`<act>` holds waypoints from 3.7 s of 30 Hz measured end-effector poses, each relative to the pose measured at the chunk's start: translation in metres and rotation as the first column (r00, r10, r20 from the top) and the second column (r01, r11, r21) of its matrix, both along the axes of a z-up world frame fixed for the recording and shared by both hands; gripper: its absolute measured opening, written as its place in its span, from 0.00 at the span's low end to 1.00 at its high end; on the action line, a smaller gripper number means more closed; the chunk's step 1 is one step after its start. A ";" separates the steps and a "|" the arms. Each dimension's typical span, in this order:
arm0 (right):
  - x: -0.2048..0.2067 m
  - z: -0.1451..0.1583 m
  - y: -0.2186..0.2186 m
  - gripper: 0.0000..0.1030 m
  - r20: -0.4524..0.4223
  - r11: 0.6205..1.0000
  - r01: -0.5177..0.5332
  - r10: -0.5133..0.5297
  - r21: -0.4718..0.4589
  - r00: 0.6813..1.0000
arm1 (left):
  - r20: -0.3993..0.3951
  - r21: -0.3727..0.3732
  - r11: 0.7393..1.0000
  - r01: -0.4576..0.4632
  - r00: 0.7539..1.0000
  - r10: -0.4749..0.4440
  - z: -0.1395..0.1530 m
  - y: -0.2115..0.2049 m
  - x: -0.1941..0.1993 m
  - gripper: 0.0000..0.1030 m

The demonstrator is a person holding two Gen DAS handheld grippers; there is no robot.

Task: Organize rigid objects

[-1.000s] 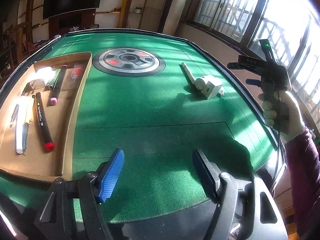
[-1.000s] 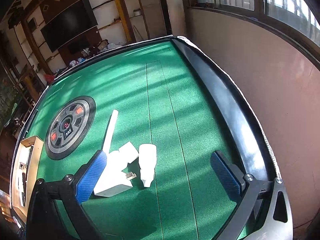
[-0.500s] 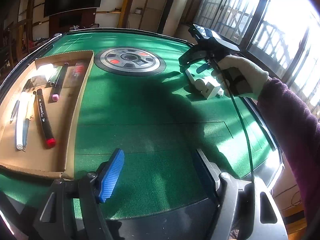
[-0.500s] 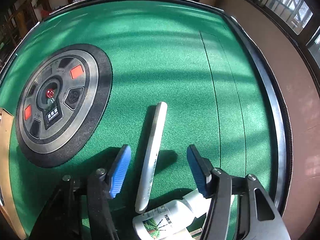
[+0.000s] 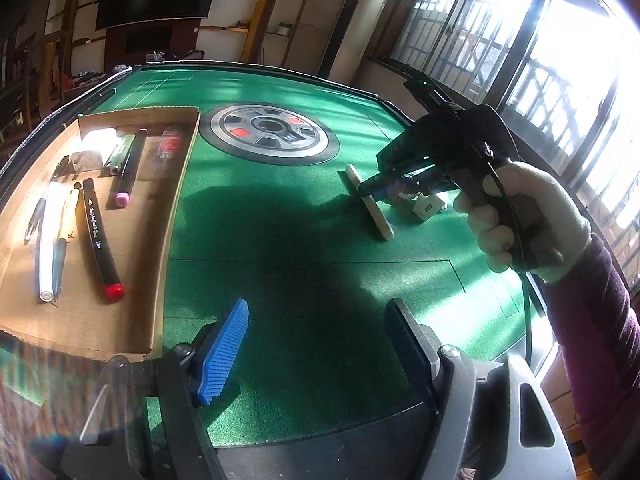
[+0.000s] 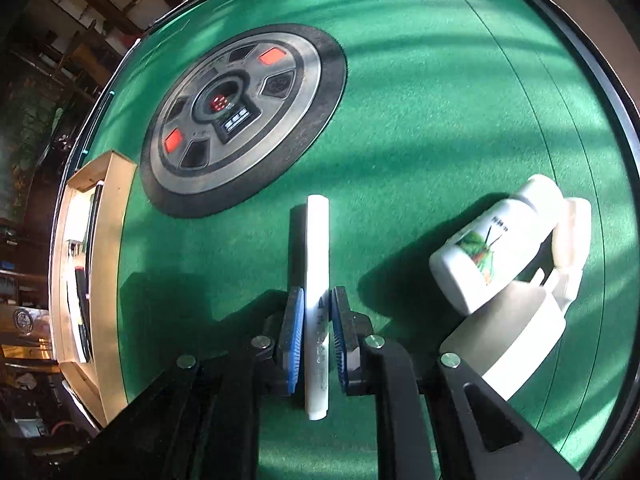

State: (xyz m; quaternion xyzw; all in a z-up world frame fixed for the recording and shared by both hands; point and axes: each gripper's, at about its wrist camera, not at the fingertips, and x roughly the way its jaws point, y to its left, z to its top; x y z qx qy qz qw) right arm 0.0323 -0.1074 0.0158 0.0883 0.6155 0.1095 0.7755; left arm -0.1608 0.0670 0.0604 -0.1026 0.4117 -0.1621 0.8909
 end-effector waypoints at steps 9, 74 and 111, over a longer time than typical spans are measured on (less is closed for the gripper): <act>-0.069 0.082 -0.082 0.63 0.370 0.983 0.166 -0.184 0.081 0.911 | 0.002 0.002 1.000 0.017 1.000 -0.017 0.003 -0.008 -0.005 0.72; -0.073 0.009 -0.173 0.57 0.467 0.909 0.397 -0.408 0.127 0.785 | -0.065 0.227 0.970 0.088 0.995 -0.076 -0.044 -0.112 0.130 0.12; -0.077 -0.005 -0.189 0.59 0.416 0.891 0.403 -0.453 0.208 0.788 | 0.152 -0.102 0.993 -0.060 0.985 0.075 0.057 0.041 -0.016 0.11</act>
